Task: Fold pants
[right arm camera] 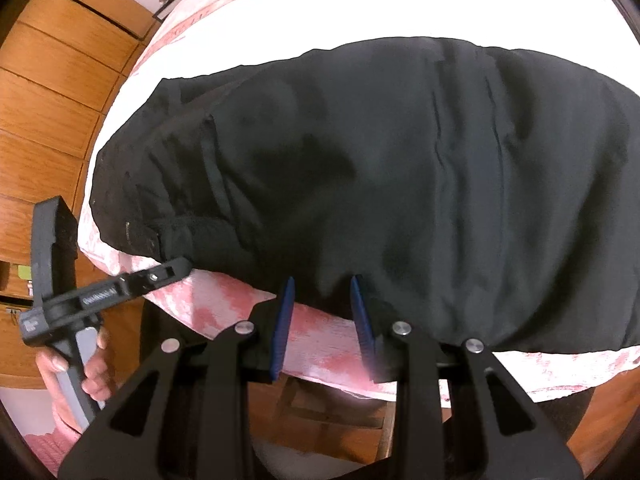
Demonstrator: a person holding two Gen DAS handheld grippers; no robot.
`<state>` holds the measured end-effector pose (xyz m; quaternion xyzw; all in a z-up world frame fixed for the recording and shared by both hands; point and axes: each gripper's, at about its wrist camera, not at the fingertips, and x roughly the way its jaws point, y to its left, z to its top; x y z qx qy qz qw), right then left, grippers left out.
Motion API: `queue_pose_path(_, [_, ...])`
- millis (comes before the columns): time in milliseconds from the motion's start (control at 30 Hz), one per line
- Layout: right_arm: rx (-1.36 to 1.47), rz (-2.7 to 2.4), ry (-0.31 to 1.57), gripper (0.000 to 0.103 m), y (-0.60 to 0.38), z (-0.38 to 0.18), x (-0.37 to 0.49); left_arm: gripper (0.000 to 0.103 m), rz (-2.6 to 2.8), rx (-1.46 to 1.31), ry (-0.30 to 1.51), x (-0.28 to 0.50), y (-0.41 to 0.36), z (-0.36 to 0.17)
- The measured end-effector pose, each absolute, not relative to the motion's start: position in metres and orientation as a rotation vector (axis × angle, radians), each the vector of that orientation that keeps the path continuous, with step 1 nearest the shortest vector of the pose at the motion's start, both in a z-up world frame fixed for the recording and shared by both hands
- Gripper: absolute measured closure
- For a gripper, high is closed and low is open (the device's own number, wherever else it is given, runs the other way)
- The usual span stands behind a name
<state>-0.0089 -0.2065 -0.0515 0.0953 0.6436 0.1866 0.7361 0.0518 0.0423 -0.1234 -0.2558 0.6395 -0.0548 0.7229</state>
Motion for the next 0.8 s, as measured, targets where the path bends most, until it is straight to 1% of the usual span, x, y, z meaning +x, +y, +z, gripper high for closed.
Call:
queue_pose_path(100, [0.219, 0.406, 1.42, 0.072, -0.205, -0.055, -0.008, 0.065, -0.117, -0.651, 1.404, 0.054, 0.06, -0.127])
queue_pose_path(133, [0.22, 0.408, 1.417, 0.072, -0.204, -0.055, -0.008, 0.067, -0.106, -0.696, 1.404, 0.054, 0.066, -0.13])
queue_pose_path(200, [0.22, 0.411, 1.413, 0.072, -0.201, -0.055, -0.008, 0.081, -0.085, -0.733, 1.401, 0.054, 0.074, -0.133])
queue_pose_path(267, [0.226, 0.413, 1.414, 0.072, -0.203, -0.056, -0.009, 0.086, -0.078, -0.733, 1.379, 0.049, 0.079, -0.127])
queue_pose_path(367, [0.233, 0.415, 1.42, 0.072, -0.203, -0.059, -0.008, 0.089, -0.058, -0.707, 1.366, 0.042, 0.077, -0.121])
queue_pose_path(467, [0.234, 0.419, 1.429, 0.072, -0.202, -0.062, -0.008, 0.089, -0.036, -0.673, 1.377, 0.038, 0.067, -0.134])
queue_pose_path(567, [0.21, 0.428, 1.408, 0.071, -0.204, -0.053, -0.004, 0.087, -0.051, -0.578, 1.373, 0.033, 0.058, -0.125])
queue_pose_path(600, [0.196, 0.44, 1.386, 0.066, -0.205, -0.044, -0.001, 0.085, -0.061, -0.547, 1.379, 0.032, 0.056, -0.12])
queue_pose_path(633, [0.19, 0.453, 1.362, 0.058, -0.205, -0.035, 0.003, 0.085, -0.066, -0.54, 1.382, 0.031, 0.057, -0.116])
queue_pose_path(667, [0.184, 0.465, 1.338, 0.055, -0.206, -0.027, 0.007, 0.082, -0.07, -0.529, 1.386, 0.03, 0.056, -0.111])
queue_pose_path(700, [0.174, 0.473, 1.315, 0.053, -0.205, -0.02, 0.012, 0.081, -0.072, -0.517, 1.385, 0.028, 0.055, -0.106])
queue_pose_path(800, [0.111, 0.506, 1.231, 0.053, -0.202, 0.005, 0.04, 0.079, -0.067, -0.481, 1.369, 0.026, 0.047, -0.087])
